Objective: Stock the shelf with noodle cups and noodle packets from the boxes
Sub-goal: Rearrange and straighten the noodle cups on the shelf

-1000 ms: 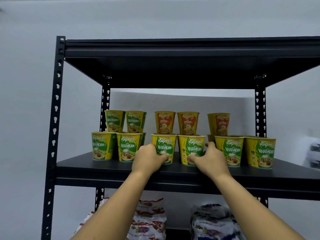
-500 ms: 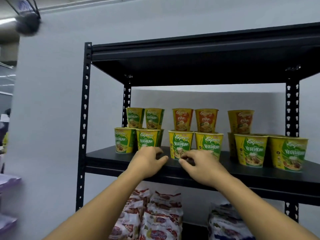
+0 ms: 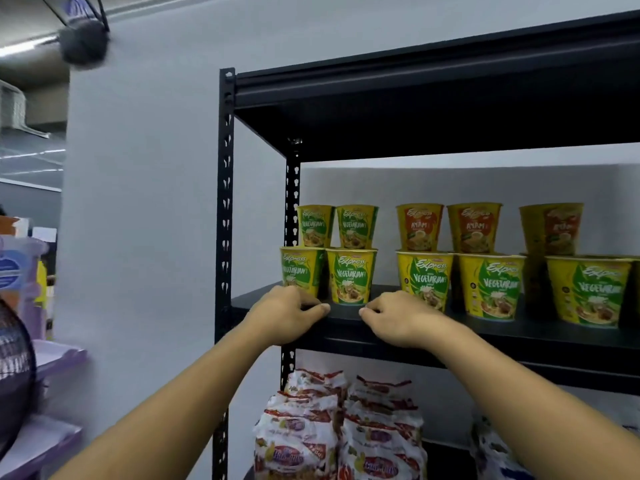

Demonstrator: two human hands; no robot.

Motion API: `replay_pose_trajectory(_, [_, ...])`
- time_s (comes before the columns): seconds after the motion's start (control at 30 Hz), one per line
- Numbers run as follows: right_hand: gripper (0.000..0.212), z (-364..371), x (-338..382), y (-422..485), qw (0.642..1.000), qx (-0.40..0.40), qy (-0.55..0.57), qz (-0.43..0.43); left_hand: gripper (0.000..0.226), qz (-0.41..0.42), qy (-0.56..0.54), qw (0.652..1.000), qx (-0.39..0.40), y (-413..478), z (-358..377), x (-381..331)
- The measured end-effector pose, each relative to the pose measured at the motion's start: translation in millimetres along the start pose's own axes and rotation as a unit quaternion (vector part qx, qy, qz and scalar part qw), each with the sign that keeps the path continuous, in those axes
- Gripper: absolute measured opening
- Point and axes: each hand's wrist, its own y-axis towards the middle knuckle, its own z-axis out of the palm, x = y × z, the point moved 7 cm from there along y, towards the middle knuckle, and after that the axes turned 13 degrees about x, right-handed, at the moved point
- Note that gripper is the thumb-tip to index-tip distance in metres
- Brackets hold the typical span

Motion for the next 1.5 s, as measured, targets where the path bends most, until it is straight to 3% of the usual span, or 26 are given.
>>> replay_pose_trajectory(0.2, [0.045, -3, 14, 11, 0.998, 0.008, 0.039, 0.056, 0.038, -0.006, -0.007, 1.000, 0.014, 8, -9, 33])
replay_pose_trajectory(0.43, [0.031, -10, 16, 19, 0.984, -0.060, 0.122, 0.115, 0.031, -0.036, -0.095, 0.994, -0.034, 26, -26, 57])
replay_pose_trajectory(0.6, [0.038, -14, 17, 28, 0.961, -0.113, 0.227, 0.114, 0.065, -0.013, -0.254, 0.966, -0.034, 45, -31, 57])
replay_pose_trajectory(0.73, [0.057, -12, 9, 41, 0.942, -0.138, 0.285, 0.110, 0.073, -0.022, -0.310, 0.950, -0.013, 58, -29, 56])
replay_pose_trajectory(1.17, [0.061, -11, 9, 49, 0.938, -0.172, 0.292, 0.067, 0.072, -0.030, -0.257, 0.963, -0.068, 58, -27, 59])
replay_pose_trajectory(1.5, [0.055, -9, 12, 48, 0.952, -0.162, 0.242, 0.095, 0.061, -0.037, -0.234, 0.969, -0.067, 61, -24, 64])
